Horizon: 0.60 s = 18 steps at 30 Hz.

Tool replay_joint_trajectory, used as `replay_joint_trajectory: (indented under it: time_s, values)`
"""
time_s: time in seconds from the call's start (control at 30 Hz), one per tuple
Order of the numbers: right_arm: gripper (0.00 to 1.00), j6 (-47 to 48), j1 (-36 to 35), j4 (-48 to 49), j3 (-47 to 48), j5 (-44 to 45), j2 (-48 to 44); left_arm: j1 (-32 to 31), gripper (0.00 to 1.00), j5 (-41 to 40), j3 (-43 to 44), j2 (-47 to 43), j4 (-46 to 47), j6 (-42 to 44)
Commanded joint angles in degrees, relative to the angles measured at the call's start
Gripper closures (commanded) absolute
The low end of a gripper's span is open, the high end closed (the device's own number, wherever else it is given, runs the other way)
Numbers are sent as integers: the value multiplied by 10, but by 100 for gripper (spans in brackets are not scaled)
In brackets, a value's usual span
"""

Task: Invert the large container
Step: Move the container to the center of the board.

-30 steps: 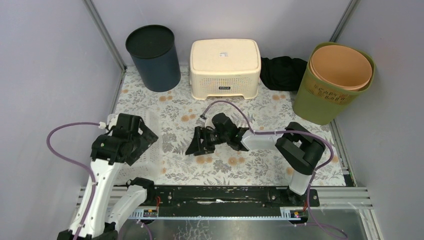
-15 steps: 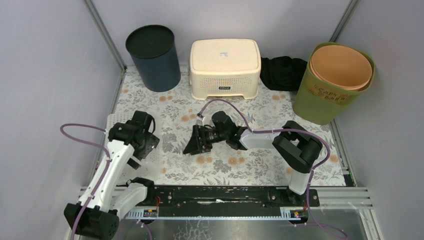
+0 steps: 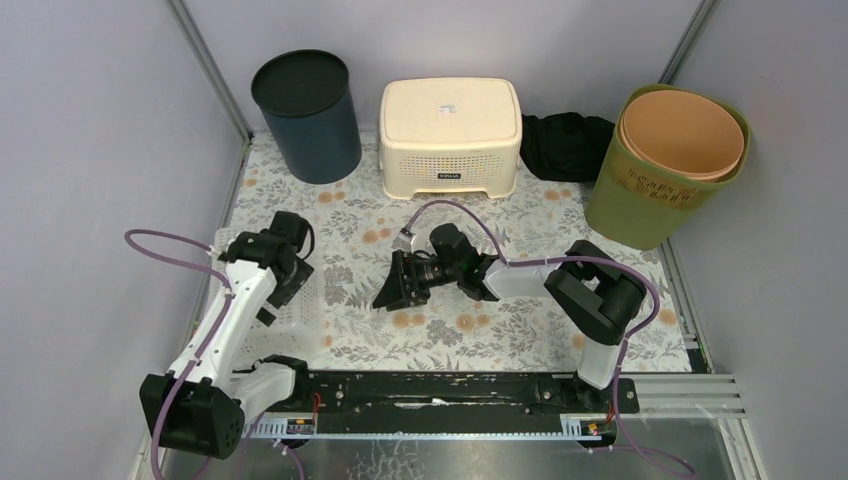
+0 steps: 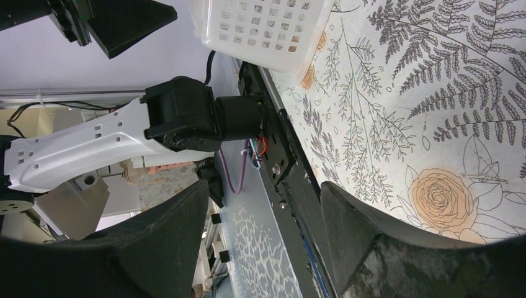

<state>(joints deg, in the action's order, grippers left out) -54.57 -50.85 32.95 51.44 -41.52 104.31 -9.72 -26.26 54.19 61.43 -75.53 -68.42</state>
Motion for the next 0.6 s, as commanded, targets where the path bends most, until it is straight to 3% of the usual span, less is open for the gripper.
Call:
replay_joint_trajectory:
  time_s: [0.0, 0.57]
  values:
    - [27, -4, 5, 30, 0, -13, -23, 26, 0, -48, -2, 9, 43, 21]
    - [27, -2, 10, 31, 6, -14, 0, 60, 0, 19, -20, 86, 238, 174]
